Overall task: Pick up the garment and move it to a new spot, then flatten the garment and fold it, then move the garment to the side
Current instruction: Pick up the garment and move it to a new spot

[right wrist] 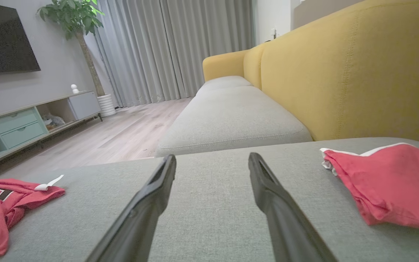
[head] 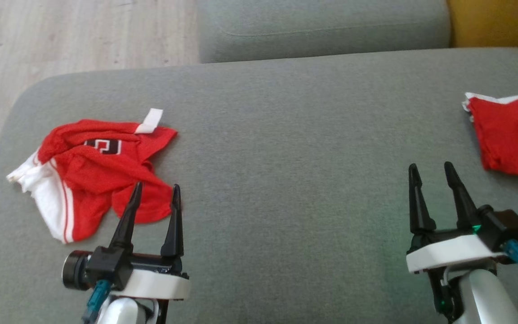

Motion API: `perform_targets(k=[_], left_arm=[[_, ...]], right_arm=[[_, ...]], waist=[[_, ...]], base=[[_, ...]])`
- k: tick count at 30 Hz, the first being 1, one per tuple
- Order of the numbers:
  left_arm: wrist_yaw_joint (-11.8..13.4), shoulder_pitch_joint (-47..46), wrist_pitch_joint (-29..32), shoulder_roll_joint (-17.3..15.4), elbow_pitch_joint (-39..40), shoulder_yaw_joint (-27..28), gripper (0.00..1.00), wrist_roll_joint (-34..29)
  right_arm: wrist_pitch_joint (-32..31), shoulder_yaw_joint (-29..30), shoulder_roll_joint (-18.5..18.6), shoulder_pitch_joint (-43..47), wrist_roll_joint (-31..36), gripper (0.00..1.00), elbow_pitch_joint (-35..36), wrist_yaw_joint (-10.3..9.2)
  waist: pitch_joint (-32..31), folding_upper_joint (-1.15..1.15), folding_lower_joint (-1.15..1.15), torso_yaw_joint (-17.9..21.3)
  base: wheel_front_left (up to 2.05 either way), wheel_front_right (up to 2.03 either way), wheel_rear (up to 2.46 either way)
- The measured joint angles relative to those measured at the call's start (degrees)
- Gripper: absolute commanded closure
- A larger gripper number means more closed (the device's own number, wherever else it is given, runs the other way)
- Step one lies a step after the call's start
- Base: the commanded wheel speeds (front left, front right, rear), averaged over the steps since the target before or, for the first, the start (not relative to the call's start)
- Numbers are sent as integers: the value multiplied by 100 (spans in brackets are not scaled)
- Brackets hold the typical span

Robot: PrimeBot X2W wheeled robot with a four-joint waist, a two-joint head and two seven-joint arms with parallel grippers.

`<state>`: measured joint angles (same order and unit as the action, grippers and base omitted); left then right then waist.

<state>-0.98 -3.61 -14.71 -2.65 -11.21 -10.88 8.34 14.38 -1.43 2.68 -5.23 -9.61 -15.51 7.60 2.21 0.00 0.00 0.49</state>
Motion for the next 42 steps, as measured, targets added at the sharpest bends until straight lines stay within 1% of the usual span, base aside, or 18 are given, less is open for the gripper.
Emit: perform_targets(k=[6, 13, 20, 25, 31, 35, 38, 39, 40, 41, 42], left_arm=[[-5, 4, 0, 0, -32, -11, 0, -4], [-10, 94, 0, -3, -131, -7, 0, -31], [-23, 318, 0, -10, -182, 2, 0, -85], [-54, 402, 0, -13, -187, 8, 0, -85], [-63, 396, 0, -13, -232, 12, 0, -120], [-147, 320, 0, -13, -470, -30, 0, -172], [-265, -29, 7, -15, -859, -191, 0, -250], [-320, -199, 81, -21, -1043, -293, 0, -297], [-425, -569, 293, -21, -1382, -526, 0, -381], [-470, -760, 380, -14, -1532, -635, 0, -397], [-470, -760, 380, -14, -1532, -635, 0, -397]], right_arm=[[0, -287, 1, 166, 5, 0, 5, 0], [0, -515, 0, 647, -9, 0, -11, 0], [-1, -724, -2, 671, -118, 0, -8, 0], [-1, -775, -2, 672, -158, 0, -10, 0], [-1, -791, -2, 670, -157, 0, -9, 0], [-1, -772, -2, 641, -94, 0, -3, 0], [-1, -733, -1, 523, -25, 0, 24, 0], [-1, -727, -1, 474, -8, 0, 38, 0], [0, -721, -1, 377, 23, 0, 89, 0], [-1, -715, -1, 333, 42, 0, 113, 0], [-1, -715, -1, 333, 42, 0, 113, 0]], waist=[[-77, 0, 0, -359], [-213, 0, 0, -997], [-377, 0, 1, -1637], [-455, 0, 1, -1907], [-334, 0, 0, -1922], [-145, 0, 0, -1832], [64, 0, 0, -1731], [142, 0, -1, -1697], [306, 0, -1, -1625], [389, 0, -1, -1590], [389, 0, -1, -1590]], base=[[0, 0, 0], [0, 0, 0], [0, 0, 0], [0, 0, 0], [0, 0, 0], [0, 0, 0], [0, 0, 0], [0, 0, 0], [0, 0, 0], [0, 0, 0], [0, 0, 0]])
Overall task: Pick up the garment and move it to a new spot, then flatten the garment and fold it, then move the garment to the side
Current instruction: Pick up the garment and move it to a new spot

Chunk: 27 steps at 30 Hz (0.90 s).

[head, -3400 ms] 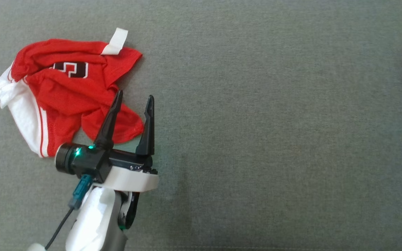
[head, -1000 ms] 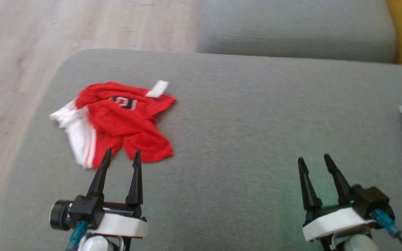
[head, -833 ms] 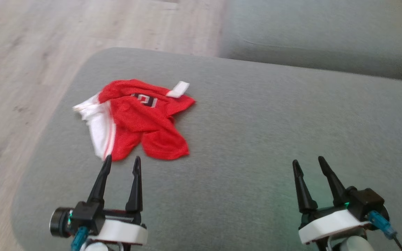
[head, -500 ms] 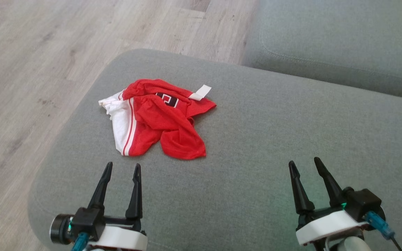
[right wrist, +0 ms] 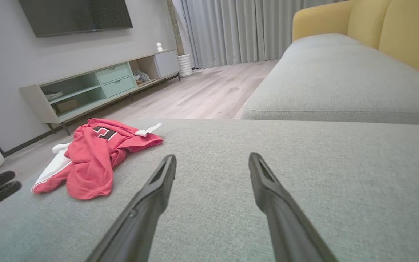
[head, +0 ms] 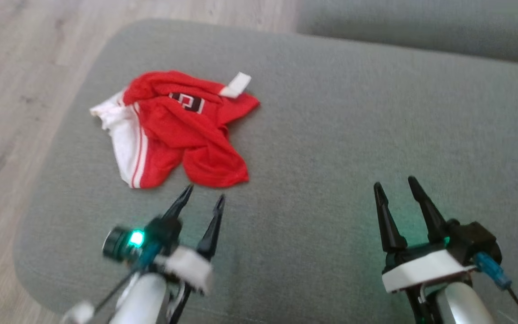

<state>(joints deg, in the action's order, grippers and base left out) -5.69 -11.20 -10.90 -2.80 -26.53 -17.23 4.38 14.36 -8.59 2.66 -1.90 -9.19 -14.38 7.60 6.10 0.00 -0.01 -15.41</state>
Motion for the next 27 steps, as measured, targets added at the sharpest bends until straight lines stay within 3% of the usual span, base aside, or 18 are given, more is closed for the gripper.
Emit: perform_targets(k=[7, 17, 18, 19, 20, 25, 27], left_arm=[[-140, -1262, 592, 11, -934, -443, 0, 13], [-86, -2028, 1083, 37, -1907, -409, 0, 307], [-86, -2082, 1100, 43, -1964, -370, 23, 360], [-87, -2145, 1136, 46, -2013, -364, 84, 383], [-86, -2204, 1133, 47, -2071, -352, 100, 401], [-84, -2236, 738, 54, -2227, -318, 100, 532], [-88, -2232, 280, 66, -2139, -339, 100, 643]], right_arm=[[0, 25, 2, -257, 163, 0, 74, 0], [1, 54, 7, -503, 129, 0, 164, 0], [1, 53, 7, -510, 113, 0, 164, 0], [1, 54, 7, -520, 110, 0, 164, 0], [1, 53, 7, -540, 104, 0, 164, 0], [1, 35, 7, -592, 69, 0, 159, 0], [0, 9, 7, -592, 44, 0, 154, 0]], waist=[[565, 0, 0, 300], [1072, 0, 1, 728], [1095, 0, 1, 756], [1107, 0, 1, 780], [1111, 0, 1, 801], [1007, 0, 1, 893], [892, 0, 1, 993]], base=[[0, 0, 0], [0, 0, 0], [0, 0, 0], [0, 0, 0], [0, 0, 0], [0, 0, 0], [0, 0, 0]])
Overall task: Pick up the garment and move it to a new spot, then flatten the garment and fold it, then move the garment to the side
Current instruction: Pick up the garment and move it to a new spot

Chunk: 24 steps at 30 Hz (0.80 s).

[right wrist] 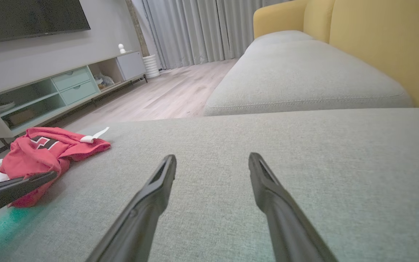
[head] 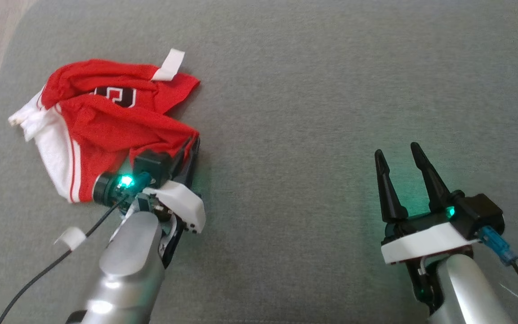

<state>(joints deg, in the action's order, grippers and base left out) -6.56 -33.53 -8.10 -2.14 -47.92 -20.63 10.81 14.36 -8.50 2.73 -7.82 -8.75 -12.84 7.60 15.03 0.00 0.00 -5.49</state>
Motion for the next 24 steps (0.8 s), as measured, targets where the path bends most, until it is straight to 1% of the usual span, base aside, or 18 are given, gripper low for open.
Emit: perform_targets(k=[4, 7, 11, 15, 20, 24], left_arm=[[13, -3, -449, 2, 377, -33, 100, 213], [149, -6, -569, -9, 889, -254, 100, 504], [423, -31, -619, -3, 1525, -772, 100, 797], [682, -238, -631, -16, 1887, -1318, 100, 1022], [972, -885, -635, -27, 2180, -2086, 100, 1422], [1300, -1410, -644, -26, 2440, -2644, 100, 1938]], right_arm=[[1, -53, 0, 1, -99, 0, -2, 0], [1, -143, -1, 0, -257, 0, -1, 0], [1, -165, 1, -24, -466, 0, 34, 0], [1, -325, -1, -116, -668, 0, 46, 0], [1, -502, 1, -134, -855, 0, 73, 0], [1, -660, 1, -159, -939, 0, 76, 0]], waist=[[-161, 0, 0, 238], [-249, 0, 0, 509], [-305, 0, 0, 916], [-304, 0, 0, 1344], [-259, 0, 0, 1888], [-204, 0, 0, 2271]], base=[[0, 0, 0], [0, 0, 0], [0, 0, 0], [0, 0, 0], [0, 0, 0], [0, 0, 0]])
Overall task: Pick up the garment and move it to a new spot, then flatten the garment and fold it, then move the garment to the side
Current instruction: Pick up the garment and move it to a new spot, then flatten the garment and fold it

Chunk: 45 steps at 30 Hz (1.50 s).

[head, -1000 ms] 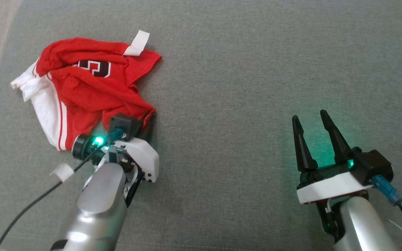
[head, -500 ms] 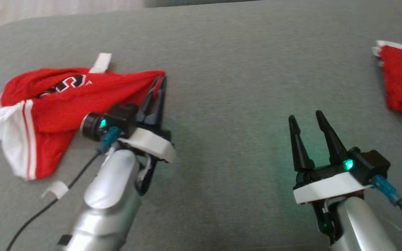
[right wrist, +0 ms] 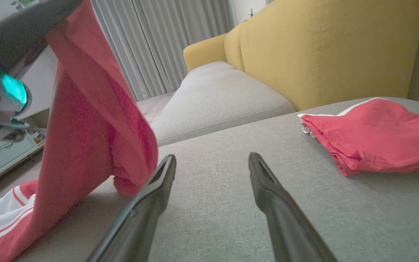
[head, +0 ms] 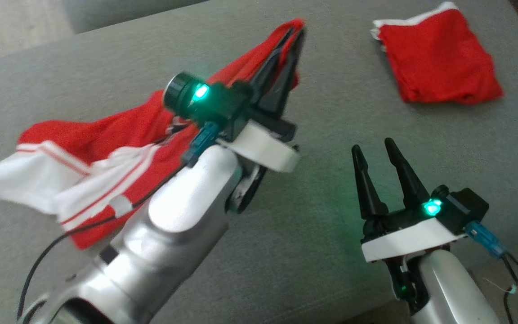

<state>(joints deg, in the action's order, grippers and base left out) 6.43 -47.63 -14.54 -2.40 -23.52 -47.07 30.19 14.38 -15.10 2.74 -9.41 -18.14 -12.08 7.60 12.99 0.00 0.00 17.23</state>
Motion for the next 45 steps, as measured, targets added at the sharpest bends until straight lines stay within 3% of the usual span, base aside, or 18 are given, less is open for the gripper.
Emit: perform_targets(k=[2, 3, 4, 5, 11, 16, 21, 29, 32, 41, 45], left_arm=[[85, -117, -1, 1, 65, -135, 100, 112], [174, -215, -1, 2, 124, -246, 92, 214], [281, -303, -9, 5, 169, -359, 39, 304], [349, -376, -18, 4, 181, -489, 0, 372], [359, -437, -23, 3, -199, -1385, 0, 723], [360, -368, -22, -12, -487, -1423, 0, 721], [423, -175, -22, -136, -550, -809, 0, 353], [619, 1222, -22, -1145, 299, 363, 0, -310], [675, 2009, -22, -1369, 755, 746, 0, -459], [759, 3945, -21, -1393, 1568, 1641, 0, -731], [487, 3955, -20, -1159, 1596, 1838, 0, -968]], right_arm=[[0, -21, 0, -21, -11, 0, 1, 0], [0, -41, 0, -48, -15, 0, 1, 0], [0, -56, 0, -65, -27, 0, 4, 0], [0, -68, 0, -69, -29, 0, 8, 0], [0, 40, 0, -66, -44, 0, 11, 0], [0, 114, 0, -68, -7, 0, 13, 0], [0, 313, 1, -63, 124, 0, 7, 0], [0, 467, 0, 3, 316, 0, -27, 0], [0, 501, -1, 144, 389, 0, -42, 0], [0, 608, -2, 360, 463, 0, -68, 0], [0, 579, -2, 409, 525, 0, -68, 0]], waist=[[18, 0, 0, 81], [37, 0, 0, 153], [56, 0, 0, 212], [75, 0, 0, 256], [138, 0, 0, 177], [126, 0, 0, -120], [34, 0, 0, -502], [-292, 0, 0, -1148], [-431, 0, 1, -1379], [-715, 0, 1, -1843], [-638, 0, 0, -1863]], base=[[0, 0, 0], [0, 0, 0], [0, 0, 0], [0, 0, 0], [0, 0, 0], [0, 0, 0], [0, 0, 0], [0, 0, 0], [0, 0, 0], [0, 0, 0], [0, 0, 0]])
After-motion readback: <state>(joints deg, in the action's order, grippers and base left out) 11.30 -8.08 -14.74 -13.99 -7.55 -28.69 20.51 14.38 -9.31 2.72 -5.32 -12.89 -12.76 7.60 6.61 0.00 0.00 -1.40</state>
